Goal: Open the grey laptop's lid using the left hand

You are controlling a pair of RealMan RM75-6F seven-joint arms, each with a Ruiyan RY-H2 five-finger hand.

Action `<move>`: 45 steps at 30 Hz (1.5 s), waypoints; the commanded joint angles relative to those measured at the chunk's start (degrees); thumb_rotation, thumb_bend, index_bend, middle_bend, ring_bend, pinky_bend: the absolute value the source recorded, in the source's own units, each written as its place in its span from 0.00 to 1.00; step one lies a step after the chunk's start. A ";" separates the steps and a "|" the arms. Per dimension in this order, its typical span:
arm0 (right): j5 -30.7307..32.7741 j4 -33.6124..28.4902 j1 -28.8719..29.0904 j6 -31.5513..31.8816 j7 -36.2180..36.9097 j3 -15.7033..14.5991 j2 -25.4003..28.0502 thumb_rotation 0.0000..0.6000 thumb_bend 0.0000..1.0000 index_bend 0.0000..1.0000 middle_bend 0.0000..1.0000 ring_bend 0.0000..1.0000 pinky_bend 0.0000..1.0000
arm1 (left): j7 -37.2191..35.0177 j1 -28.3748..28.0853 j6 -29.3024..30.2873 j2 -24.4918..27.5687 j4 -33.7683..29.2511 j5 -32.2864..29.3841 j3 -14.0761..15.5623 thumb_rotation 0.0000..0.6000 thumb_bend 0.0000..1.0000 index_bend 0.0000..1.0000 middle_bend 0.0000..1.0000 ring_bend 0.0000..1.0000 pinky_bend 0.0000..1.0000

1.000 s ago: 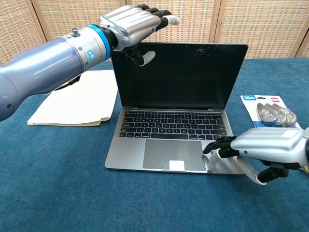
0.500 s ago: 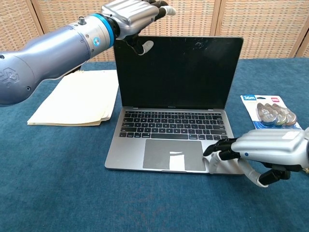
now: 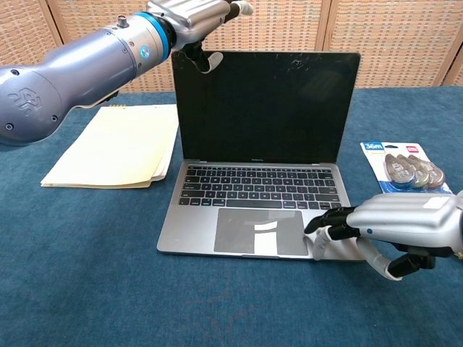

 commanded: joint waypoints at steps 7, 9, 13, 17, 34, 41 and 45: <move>0.30 -0.14 -0.14 0.69 -0.28 -0.07 0.02 1.00 1.00 0.22 0.09 0.06 0.20 | -0.17 0.36 1.21 1.11 -1.96 -0.73 0.86 1.00 0.53 0.00 0.00 0.00 0.00; 0.28 -0.38 -0.27 1.18 -0.33 -0.02 0.10 1.00 1.00 0.22 0.09 0.06 0.20 | -0.33 0.62 1.74 1.81 -3.08 -0.48 1.14 1.00 0.53 0.00 0.00 0.00 0.00; -0.10 -1.13 -0.50 2.31 -0.30 0.08 0.56 1.00 1.00 0.22 0.09 0.06 0.20 | -0.84 1.38 2.78 3.80 -6.10 0.28 1.62 1.00 0.53 0.00 0.00 0.00 0.00; -0.60 -2.72 -0.81 3.80 -0.19 0.29 1.54 1.00 1.00 0.22 0.09 0.06 0.20 | -1.09 2.57 3.73 6.02 -9.48 0.57 2.37 1.00 0.53 0.00 0.00 0.00 0.00; -8.96 -12.15 -12.11 28.40 4.31 -0.91 16.61 1.00 1.00 0.22 0.09 0.06 0.20 | -13.29 11.58 11.05 19.60 -28.47 9.62 5.47 1.00 0.35 0.00 0.00 0.00 0.00; -9.19 -5.27 -23.08 46.49 11.06 -0.93 18.28 1.00 0.84 0.20 0.07 0.03 0.19 | -22.70 22.75 21.23 31.09 -38.85 15.27 8.43 1.00 0.00 0.00 0.00 0.00 0.00; -5.56 -1.65 -28.28 53.67 14.93 0.73 16.39 1.00 0.44 0.16 0.03 0.00 0.10 | -27.03 30.51 27.38 35.86 -42.82 16.07 11.70 1.00 0.00 0.00 0.00 0.00 0.00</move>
